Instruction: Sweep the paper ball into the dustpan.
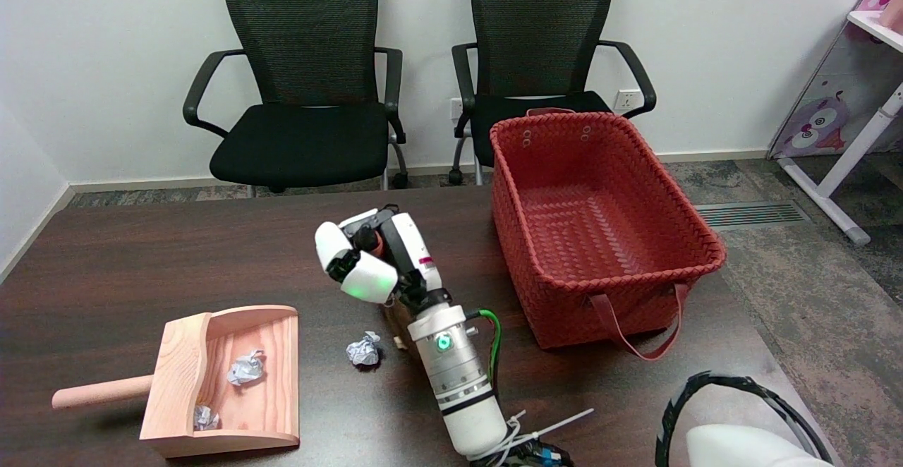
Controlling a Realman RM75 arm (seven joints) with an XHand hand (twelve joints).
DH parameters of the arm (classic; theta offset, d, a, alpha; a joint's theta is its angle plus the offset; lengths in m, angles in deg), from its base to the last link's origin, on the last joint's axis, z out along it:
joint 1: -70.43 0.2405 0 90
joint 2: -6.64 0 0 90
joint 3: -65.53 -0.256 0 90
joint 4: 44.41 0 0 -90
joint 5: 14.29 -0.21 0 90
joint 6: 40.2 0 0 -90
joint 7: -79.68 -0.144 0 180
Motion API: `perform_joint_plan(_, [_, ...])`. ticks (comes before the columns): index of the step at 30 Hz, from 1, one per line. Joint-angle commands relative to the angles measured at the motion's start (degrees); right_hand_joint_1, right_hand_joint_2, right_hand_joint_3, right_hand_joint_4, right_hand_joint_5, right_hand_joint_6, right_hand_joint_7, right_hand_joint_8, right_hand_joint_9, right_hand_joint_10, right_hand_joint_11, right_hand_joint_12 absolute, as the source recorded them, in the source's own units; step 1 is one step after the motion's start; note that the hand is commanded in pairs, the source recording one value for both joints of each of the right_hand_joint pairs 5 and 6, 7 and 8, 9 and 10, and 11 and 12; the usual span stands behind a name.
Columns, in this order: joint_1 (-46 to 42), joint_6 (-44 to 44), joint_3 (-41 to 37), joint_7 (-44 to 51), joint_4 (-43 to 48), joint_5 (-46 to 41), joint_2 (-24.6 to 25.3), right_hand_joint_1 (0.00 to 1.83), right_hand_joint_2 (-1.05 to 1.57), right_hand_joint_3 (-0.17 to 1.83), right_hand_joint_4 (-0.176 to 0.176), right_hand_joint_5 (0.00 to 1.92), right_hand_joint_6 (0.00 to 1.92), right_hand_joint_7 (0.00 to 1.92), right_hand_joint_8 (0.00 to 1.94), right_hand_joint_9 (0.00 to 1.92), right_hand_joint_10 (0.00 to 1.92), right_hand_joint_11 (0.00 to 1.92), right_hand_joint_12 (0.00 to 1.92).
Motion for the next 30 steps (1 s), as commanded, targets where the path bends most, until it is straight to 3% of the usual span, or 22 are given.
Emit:
perform_joint_plan(1, [4.0,-1.03,0.1,-29.28,1.24,-5.24,1.22,0.65,0.56,1.22,0.014,1.92,1.92,1.92,1.92,1.92,1.92,1.92,1.92])
perform_joint_plan(10, [5.35,-2.65,-0.18,-58.14,0.52,-6.82,1.31,0.67,0.54,1.2,0.011,1.92,1.92,1.92,1.92,1.92,1.92,1.92,1.92])
perform_joint_plan(15, [6.33,-2.88,-0.35,-65.3,0.73,-6.82,1.05,0.7,0.52,1.21,0.01,1.92,1.92,1.92,1.92,1.92,1.92,1.92,1.92])
perform_joint_plan(20, [6.63,-2.09,-0.44,-65.45,-0.59,-7.08,0.21,0.7,0.53,1.22,0.01,1.92,1.92,1.92,1.92,1.92,1.92,1.92,1.92])
perform_joint_plan(24, [6.41,-1.94,-0.71,-60.54,-2.94,-6.36,-1.59,0.68,0.68,1.18,0.012,1.92,1.92,1.92,1.92,1.92,1.92,1.92,1.92])
perform_joint_plan(30, [3.71,-3.22,-1.26,-26.07,-11.99,-8.74,-4.88,0.61,1.05,1.19,0.027,1.92,1.92,1.92,1.92,1.92,1.92,1.92,1.92])
